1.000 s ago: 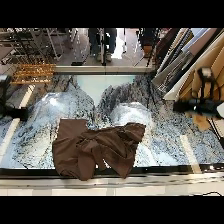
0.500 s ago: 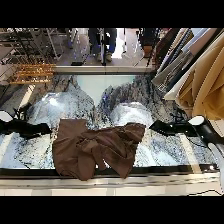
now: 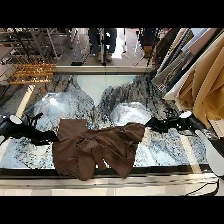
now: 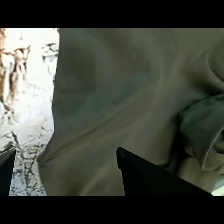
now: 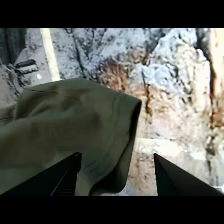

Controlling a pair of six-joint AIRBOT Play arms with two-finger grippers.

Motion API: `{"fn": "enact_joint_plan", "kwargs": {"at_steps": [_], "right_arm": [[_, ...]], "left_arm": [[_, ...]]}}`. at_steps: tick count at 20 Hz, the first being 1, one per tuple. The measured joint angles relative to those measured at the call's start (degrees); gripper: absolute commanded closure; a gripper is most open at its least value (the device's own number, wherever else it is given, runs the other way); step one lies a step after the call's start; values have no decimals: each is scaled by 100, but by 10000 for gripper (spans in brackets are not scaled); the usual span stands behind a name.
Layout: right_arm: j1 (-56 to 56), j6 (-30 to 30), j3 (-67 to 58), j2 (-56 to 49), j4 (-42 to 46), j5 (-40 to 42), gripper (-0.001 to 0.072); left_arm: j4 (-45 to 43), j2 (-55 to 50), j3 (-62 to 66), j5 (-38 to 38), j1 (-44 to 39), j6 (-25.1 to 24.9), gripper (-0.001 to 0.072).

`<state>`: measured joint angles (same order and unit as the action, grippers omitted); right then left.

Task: Fold the clothes and pants, and hang the long-sleeved shirts on hangers.

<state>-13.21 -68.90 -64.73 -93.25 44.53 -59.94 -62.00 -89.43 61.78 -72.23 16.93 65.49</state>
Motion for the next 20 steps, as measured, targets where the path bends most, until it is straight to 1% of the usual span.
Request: {"fn": "enact_joint_plan", "kwargs": {"at_steps": [2, 3, 4, 5, 6, 7, 9, 11, 14, 16, 18, 20], "right_arm": [[63, 39, -46, -170, 20, 129, 211], [116, 57, -81, -254, 4, 179, 252], [184, 68, -133, -337, -28, 249, 283], [258, 92, -201, -422, -37, 284, 433], [348, 92, -291, -518, 7, 326, 691], [428, 85, -385, -595, 85, 354, 698], [551, -44, -660, -640, 234, 326, 699], [597, -284, -1078, -496, 599, 48, 699], [632, -470, -1915, 129, 1305, -916, 699], [636, -516, -2562, 785, 1606, -1526, 699], [640, -522, -3237, 1593, 1799, -1993, 699], [643, -522, -3875, 2476, 2011, -2243, 699]], "left_arm": [[103, -114, 2, -81, -26, -76, 28], [151, -162, 7, -107, -46, -83, 28], [210, -210, 4, -155, -92, -107, 44], [269, -256, 4, -175, -151, -120, 219], [264, -295, 2, -144, -208, -127, 639], [245, -348, -7, -83, -273, -142, 700], [223, -389, 11, -57, -356, -146, 702], [256, -334, 175, -249, -334, -125, 703], [595, 76, 903, -623, -105, -116, 703], [1244, 540, 1735, -894, 170, -94, 703], [2083, 1084, 2728, -1099, 555, 7, 703], [2918, 1646, 3740, -1163, 1056, 70, 703]]}}
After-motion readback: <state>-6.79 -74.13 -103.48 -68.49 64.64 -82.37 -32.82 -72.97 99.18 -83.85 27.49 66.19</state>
